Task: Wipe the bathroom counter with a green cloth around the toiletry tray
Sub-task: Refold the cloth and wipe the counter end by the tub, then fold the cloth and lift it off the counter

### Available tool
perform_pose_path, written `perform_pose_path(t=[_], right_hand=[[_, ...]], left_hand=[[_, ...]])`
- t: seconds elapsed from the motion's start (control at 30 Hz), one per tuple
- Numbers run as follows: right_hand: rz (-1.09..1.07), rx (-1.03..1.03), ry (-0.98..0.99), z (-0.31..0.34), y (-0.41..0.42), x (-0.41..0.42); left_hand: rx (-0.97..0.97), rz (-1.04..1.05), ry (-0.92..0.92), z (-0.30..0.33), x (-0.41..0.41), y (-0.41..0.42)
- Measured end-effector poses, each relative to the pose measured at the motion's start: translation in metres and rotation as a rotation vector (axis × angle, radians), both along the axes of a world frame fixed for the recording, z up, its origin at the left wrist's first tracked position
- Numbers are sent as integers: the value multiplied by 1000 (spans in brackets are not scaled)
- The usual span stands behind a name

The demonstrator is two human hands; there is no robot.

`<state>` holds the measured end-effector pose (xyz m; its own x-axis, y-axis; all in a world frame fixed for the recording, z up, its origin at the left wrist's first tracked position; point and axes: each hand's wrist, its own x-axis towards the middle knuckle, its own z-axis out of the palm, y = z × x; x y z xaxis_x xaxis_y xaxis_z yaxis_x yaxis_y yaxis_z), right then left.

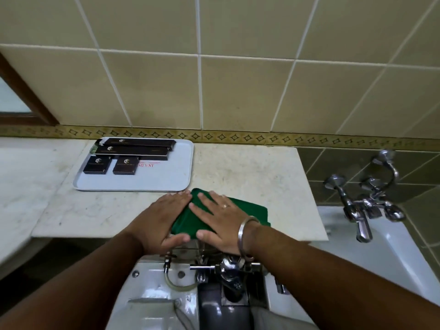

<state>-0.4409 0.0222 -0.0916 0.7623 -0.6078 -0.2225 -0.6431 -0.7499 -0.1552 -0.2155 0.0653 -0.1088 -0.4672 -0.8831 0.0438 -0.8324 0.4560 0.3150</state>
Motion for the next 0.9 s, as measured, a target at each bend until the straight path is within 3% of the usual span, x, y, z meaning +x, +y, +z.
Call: perform_pose_path(t=[0.1, 0.17, 0.23, 0.33, 0.4, 0.5, 0.63, 0.77, 0.9], right_hand=[[-415, -79, -194, 12, 16, -36], [-791, -107, -263, 17, 26, -72], [-1017, 59, -215, 16, 33, -98], [-1113, 375, -328, 11, 40, -99], [-1150, 409, -393, 11, 37, -89], [-1152, 432, -379, 15, 31, -78], [-1234, 706, -694, 32, 39, -51], [-1178, 889, -862, 67, 51, 23], [-1044, 1058, -850, 107, 77, 140]], left_hand=[[76, 283, 103, 17, -38, 2], [83, 462, 61, 30, -64, 3], [144, 604, -44, 40, -83, 3], [271, 758, 9, 43, -88, 3], [347, 820, 131, 45, -82, 4], [413, 788, 278, 48, -68, 9], [520, 686, 486, 61, -42, 36], [526, 789, 730, 89, 39, 82], [549, 857, 1057, 125, 156, 161]])
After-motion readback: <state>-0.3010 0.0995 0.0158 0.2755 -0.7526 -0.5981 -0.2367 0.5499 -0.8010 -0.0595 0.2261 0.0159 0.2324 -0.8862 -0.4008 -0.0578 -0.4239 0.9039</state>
